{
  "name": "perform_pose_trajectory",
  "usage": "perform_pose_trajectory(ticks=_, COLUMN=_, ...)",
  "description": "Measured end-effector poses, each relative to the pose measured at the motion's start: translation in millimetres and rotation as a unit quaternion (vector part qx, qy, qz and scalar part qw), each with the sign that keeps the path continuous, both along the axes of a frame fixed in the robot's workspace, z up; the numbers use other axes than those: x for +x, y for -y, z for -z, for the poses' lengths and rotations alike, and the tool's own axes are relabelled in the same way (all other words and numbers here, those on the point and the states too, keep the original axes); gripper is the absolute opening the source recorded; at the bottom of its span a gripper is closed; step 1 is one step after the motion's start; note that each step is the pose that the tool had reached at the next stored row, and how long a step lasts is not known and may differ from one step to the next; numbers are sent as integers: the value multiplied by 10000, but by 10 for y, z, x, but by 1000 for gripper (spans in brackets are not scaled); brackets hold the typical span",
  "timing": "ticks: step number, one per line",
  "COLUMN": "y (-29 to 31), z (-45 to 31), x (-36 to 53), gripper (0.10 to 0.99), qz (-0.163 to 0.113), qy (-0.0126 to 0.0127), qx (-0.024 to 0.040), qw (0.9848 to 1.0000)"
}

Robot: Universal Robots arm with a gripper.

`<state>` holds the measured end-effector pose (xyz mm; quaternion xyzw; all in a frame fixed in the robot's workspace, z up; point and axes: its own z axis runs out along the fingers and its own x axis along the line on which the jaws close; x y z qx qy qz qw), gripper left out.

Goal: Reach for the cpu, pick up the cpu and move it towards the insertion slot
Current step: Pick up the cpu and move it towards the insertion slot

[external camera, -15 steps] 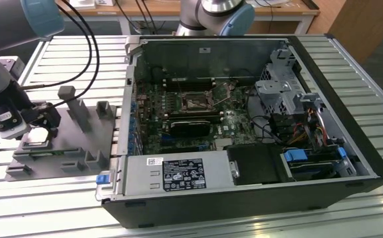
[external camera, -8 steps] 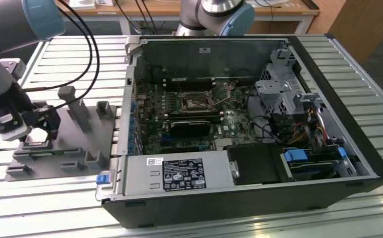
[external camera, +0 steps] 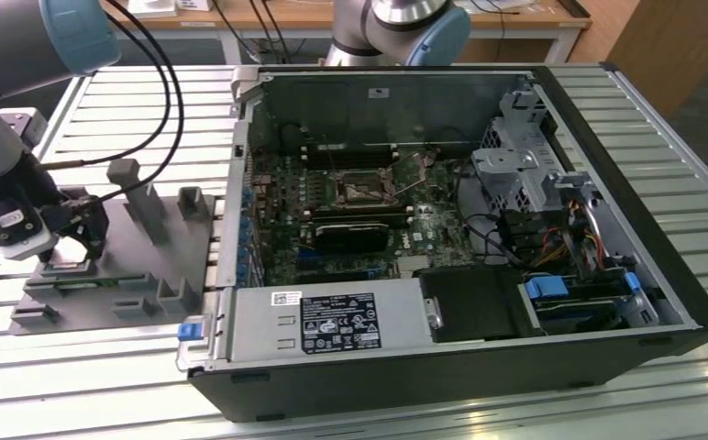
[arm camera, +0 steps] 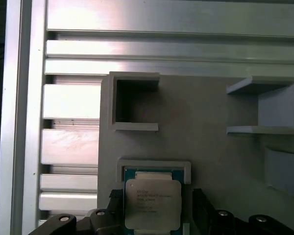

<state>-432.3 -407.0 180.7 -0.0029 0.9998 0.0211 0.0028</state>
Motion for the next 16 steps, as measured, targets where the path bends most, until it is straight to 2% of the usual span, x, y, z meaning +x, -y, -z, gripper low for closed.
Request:
perform_pose_trajectory(ticks=6, y=-3, z=3, x=-19, gripper=655, qz=-21, qy=0, qx=9, qw=10000)
perform_pose_trajectory(ticks=7, y=-3, z=4, x=-19, gripper=584, qz=-23, qy=0, qx=12, qw=10000)
perform_pose_trajectory(ticks=11, y=-4, z=1, x=-20, gripper=545, qz=-26, qy=7, qx=26, qw=10000)
perform_pose_trajectory(ticks=16, y=-3, z=-68, x=-20, gripper=545, qz=-26, qy=8, qx=28, qw=10000)
